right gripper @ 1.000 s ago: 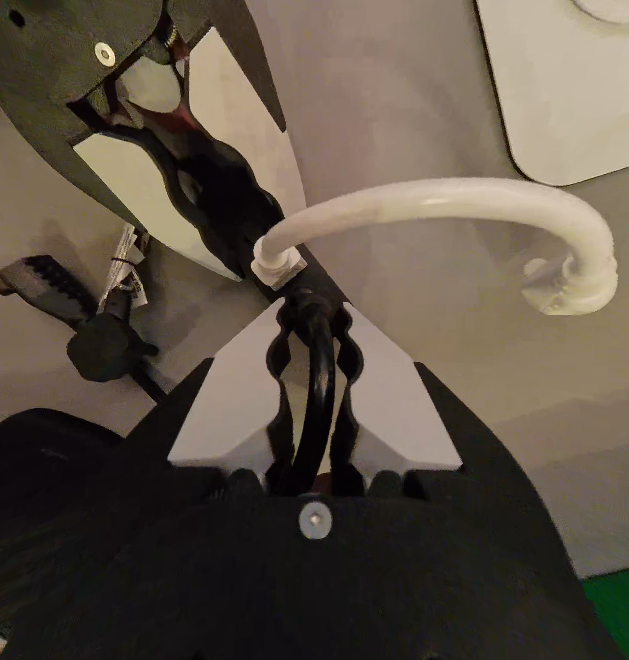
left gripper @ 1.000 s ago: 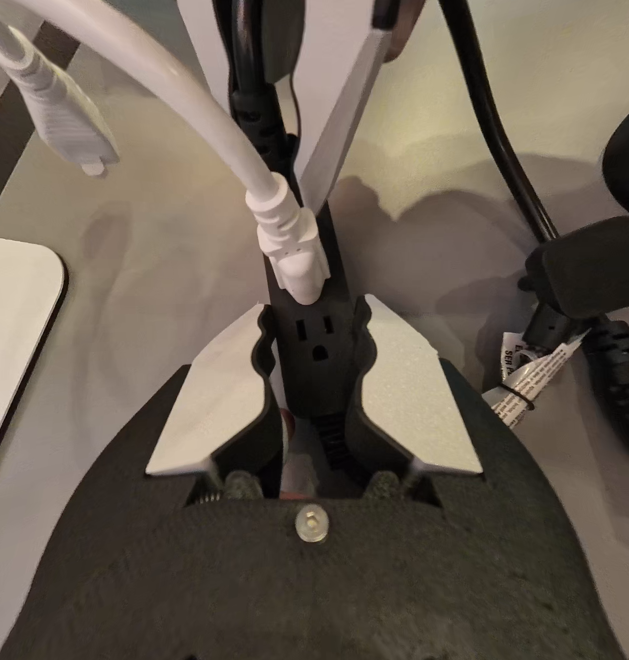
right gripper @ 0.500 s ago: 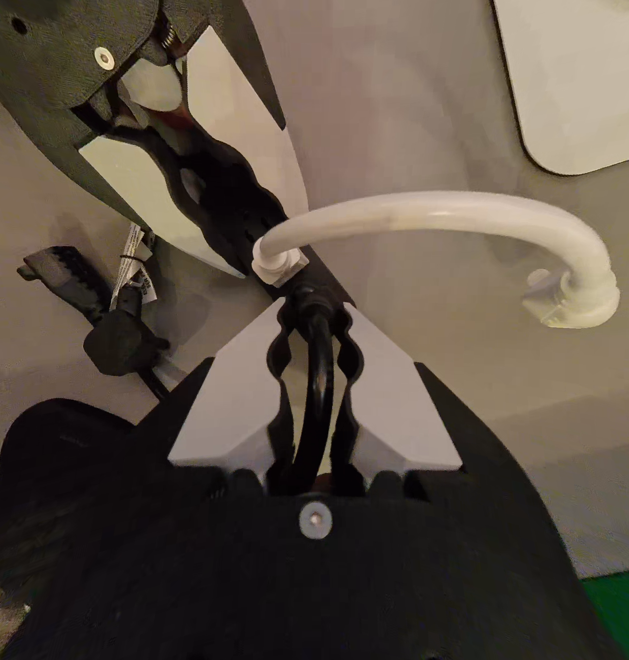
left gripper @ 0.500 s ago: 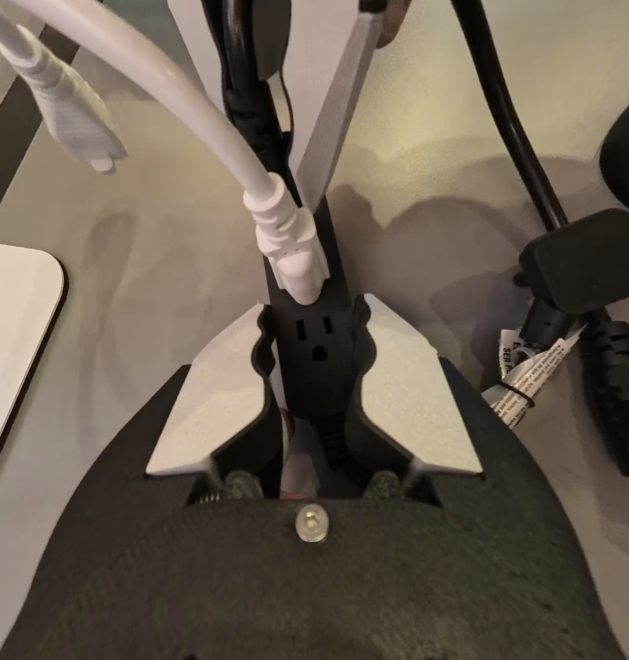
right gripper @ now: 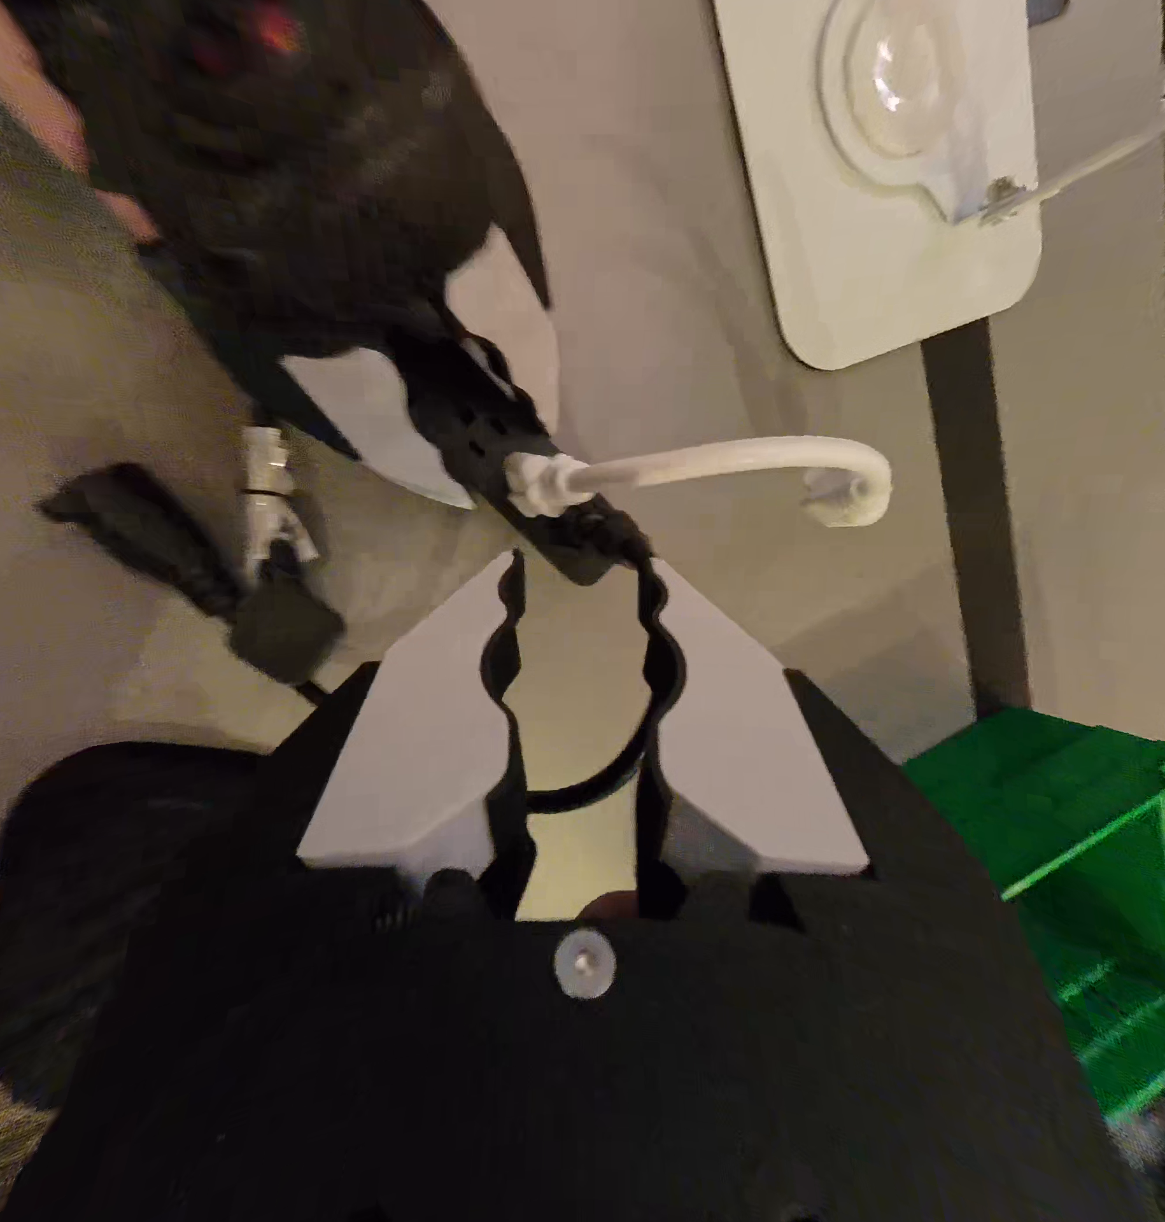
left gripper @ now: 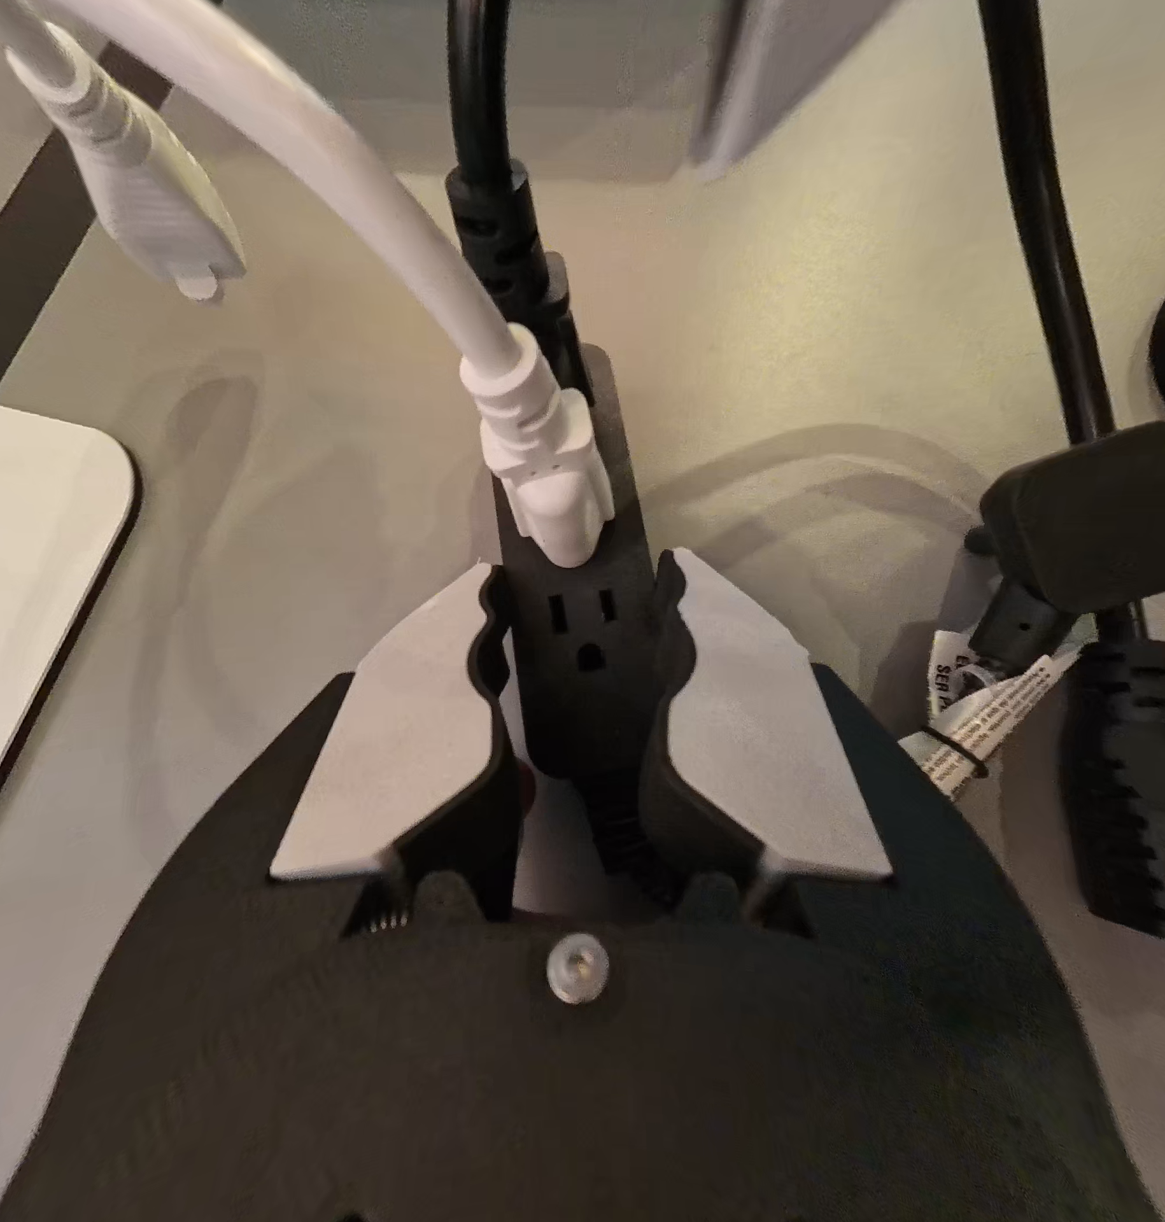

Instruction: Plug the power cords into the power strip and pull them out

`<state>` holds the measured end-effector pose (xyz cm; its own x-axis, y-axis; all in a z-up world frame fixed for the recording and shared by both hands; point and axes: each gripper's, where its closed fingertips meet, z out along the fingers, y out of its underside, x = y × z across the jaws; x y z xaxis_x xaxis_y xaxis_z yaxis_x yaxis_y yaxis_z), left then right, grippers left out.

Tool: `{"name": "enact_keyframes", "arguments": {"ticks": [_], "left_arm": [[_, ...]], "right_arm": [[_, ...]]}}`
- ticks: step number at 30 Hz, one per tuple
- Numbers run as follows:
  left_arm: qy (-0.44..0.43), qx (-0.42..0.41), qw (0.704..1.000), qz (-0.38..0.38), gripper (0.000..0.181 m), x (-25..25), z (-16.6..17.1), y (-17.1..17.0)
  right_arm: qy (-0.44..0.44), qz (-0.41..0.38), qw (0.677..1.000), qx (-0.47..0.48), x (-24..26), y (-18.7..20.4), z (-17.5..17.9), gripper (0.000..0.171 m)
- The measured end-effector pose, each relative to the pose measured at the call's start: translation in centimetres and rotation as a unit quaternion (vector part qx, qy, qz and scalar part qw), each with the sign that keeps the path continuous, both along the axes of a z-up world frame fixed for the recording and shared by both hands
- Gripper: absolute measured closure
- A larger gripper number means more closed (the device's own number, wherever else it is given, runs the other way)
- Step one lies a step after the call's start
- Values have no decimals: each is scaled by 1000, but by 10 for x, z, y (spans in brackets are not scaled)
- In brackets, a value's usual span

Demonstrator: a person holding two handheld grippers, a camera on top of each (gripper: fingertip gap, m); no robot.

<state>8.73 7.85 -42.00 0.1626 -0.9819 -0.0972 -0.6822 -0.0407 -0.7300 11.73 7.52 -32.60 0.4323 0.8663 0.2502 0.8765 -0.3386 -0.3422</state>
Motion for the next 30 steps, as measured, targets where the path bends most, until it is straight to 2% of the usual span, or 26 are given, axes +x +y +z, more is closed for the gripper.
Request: {"name": "enact_keyframes", "arguments": {"ticks": [1, 4, 8, 11, 13, 16, 18, 20, 24, 28, 30], "left_arm": [[2, 1, 1000, 5, 138, 1, 0, 0], [4, 4, 1000, 19, 138, 3, 0, 1], [7, 20, 999, 33, 138, 7, 1, 0], [1, 21, 999, 40, 138, 9, 1, 0], [1, 24, 999, 44, 138, 11, 1, -1], [2, 30, 998, 48, 137, 14, 1, -1], [3, 31, 998, 47, 136, 15, 1, -1], [5, 35, 998, 47, 138, 16, 1, -1], [10, 43, 998, 47, 137, 16, 0, -1], [14, 54, 997, 47, 136, 17, -1, 0], [24, 72, 996, 47, 134, 17, -2, 1]], "right_arm": [[26, -4, 999, -22, -9, -15, 5, 149], [76, -83, 992, -50, -13, -30, -3, 148], [105, -196, 974, -29, 13, -11, -36, 142], [148, -245, 958, -4, 20, 4, -35, 153], [147, -256, 955, 0, 19, 9, -39, 147], [154, -272, 950, 7, 20, 20, -41, 149], [152, -273, 950, -4, 23, 22, -42, 153], [175, -278, 944, -16, 20, 26, -43, 148], [154, -266, 951, -35, 20, 31, -49, 147], [169, -267, 946, -72, 19, 34, -55, 146], [175, -274, 942, -79, 18, 37, -59, 152]]}}
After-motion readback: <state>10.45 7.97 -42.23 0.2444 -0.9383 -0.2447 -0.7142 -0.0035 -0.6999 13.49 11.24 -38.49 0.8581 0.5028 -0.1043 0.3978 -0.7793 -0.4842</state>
